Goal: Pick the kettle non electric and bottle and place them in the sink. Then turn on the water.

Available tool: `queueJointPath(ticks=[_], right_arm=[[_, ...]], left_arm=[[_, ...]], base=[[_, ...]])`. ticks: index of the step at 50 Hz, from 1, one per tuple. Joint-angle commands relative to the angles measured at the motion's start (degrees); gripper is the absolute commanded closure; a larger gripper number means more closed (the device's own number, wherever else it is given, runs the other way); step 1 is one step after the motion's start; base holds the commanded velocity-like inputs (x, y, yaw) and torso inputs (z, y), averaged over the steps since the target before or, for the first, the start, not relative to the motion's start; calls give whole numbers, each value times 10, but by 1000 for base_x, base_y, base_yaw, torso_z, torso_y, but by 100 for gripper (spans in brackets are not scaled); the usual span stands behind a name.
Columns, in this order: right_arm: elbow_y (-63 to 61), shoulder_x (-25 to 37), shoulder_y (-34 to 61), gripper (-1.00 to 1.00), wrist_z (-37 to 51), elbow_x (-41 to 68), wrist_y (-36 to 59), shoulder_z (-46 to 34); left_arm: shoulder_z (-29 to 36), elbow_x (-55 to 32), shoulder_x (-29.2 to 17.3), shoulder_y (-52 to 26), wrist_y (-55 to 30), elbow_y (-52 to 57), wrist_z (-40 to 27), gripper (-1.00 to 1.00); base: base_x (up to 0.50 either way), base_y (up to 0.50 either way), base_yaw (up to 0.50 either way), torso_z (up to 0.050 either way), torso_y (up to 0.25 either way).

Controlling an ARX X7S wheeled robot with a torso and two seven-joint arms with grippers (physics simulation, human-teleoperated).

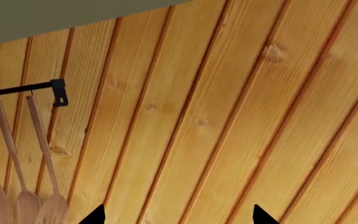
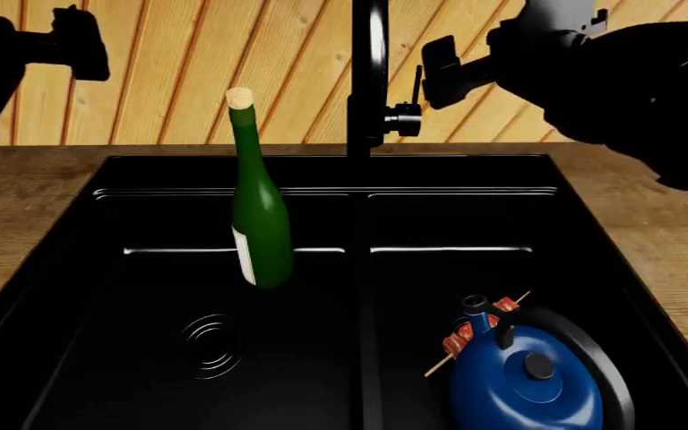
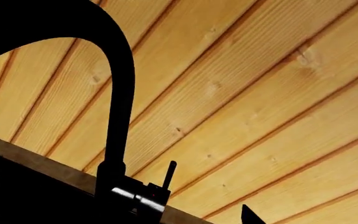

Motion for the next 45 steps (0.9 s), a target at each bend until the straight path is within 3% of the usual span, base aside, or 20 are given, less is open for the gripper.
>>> queueJointPath(ticks=[1,28,39,45], right_arm=[[118,-60,19,-100,-47,-46,-50,-10],[530,-238,63,-100,-211,-137,-236,-20],[531,-249,57,-100,-213,-229,-240,83],[531,-256,54,-100,-213,-336,-229,189]], left_arm=[[5,14,9,-1,4,-14,5,-100],[3,17,6,-7,-1,-9,11,-100],[4,23,11,-6,3,-20,17,-100],[4,28,13,-4,8,-26,20,-100]], base=[[0,0,0,0,0],[0,0,0,0,0],[0,0,0,0,0],[0,0,0,0,0]])
